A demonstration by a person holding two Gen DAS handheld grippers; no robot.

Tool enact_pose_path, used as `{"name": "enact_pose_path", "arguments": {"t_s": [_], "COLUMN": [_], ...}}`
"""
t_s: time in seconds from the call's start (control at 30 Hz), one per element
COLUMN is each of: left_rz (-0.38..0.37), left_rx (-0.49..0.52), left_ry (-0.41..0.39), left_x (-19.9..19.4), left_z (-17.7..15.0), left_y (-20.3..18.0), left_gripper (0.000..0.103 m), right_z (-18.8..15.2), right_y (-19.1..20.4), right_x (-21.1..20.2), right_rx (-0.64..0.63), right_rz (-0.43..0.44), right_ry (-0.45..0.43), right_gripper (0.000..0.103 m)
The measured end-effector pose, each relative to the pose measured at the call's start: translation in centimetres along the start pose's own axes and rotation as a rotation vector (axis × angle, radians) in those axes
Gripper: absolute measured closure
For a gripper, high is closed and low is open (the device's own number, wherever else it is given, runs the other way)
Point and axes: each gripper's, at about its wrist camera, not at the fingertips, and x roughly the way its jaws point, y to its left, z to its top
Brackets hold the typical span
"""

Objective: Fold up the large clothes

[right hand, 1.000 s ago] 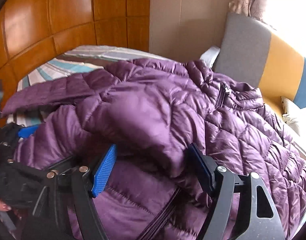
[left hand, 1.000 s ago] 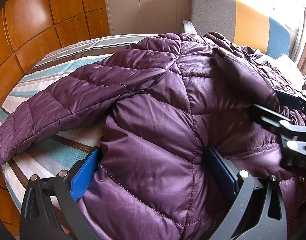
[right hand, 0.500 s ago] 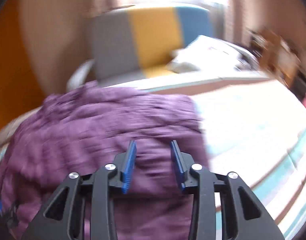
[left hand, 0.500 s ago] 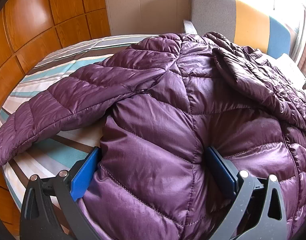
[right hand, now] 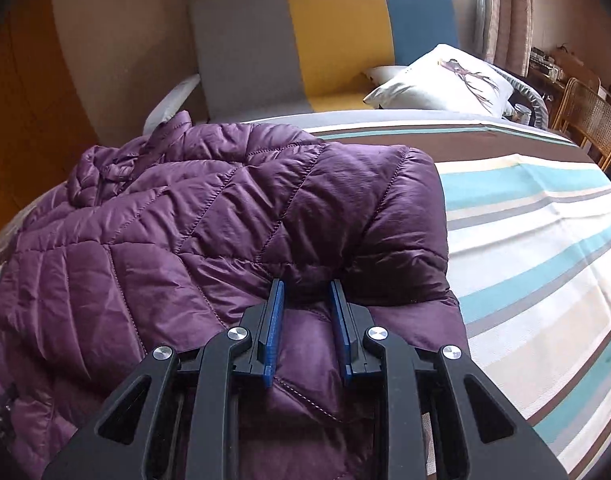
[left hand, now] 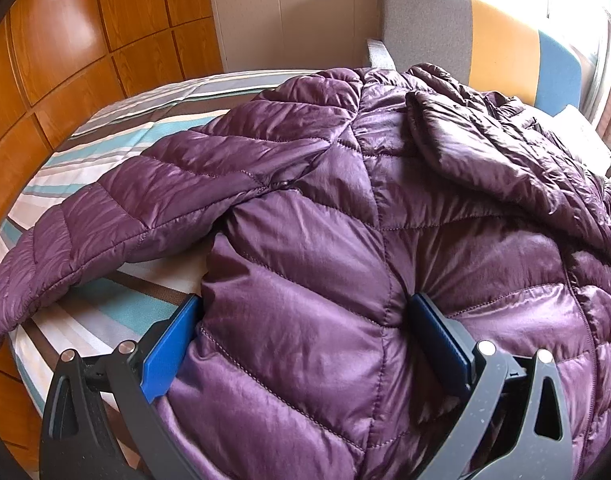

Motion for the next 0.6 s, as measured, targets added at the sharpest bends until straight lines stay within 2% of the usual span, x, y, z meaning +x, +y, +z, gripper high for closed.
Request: {"name": "enact_pose_path", "arguments": {"t_s": [0.07, 0.17, 0.27, 0.37, 0.43, 0.53, 0.6], "left_rz": [-0.028, -0.065, -0.097, -0.112, -0.060, 0.007, -0.040], "left_rx": [-0.006, -0.035, -0.010, 0.026, 0.058, 0.089, 0.041], "left_ry": [-0.013, -0.102, -0.133, -0.117, -0.079, 0.017, 0.007], "left_x": [-0.9, -3.2, -3.5, -1.9, 0.5, 4.3, 4.9], "left_z": [0.7, 3.1, 5.9, 8.2, 9.3, 8.8, 8.1], "left_y": [-0.2, -1.0, -3.2, -5.4, -6.9, -7.3, -6.4], "left_gripper": [0.002, 0.002, 0.002, 0.002, 0.002, 0.002, 0.002], "right_z": [-0.1, -0.2, -0.1, 0.0, 0.0, -0.2, -0.2], "right_y": [-0.1, -0.2, -0.1, -0.1, 0.0, 0.0, 0.0], "right_x": [0.0, -0.1, 0.1, 0.2, 0.1, 0.0, 0.1], "right_rx": [0.006, 0.007, 0.007, 0.013, 0.011, 0.007, 0.004], "right_rz": [0.007, 0.009, 0.008, 0.015, 0.011, 0.006, 0.004], "right_ry": [-0.007, -0.012, -0.016, -0.019, -0.021, -0.022, -0.025], "right_gripper": [0.078, 0.078, 0.078, 0.078, 0.078, 0.078, 0.078]}}
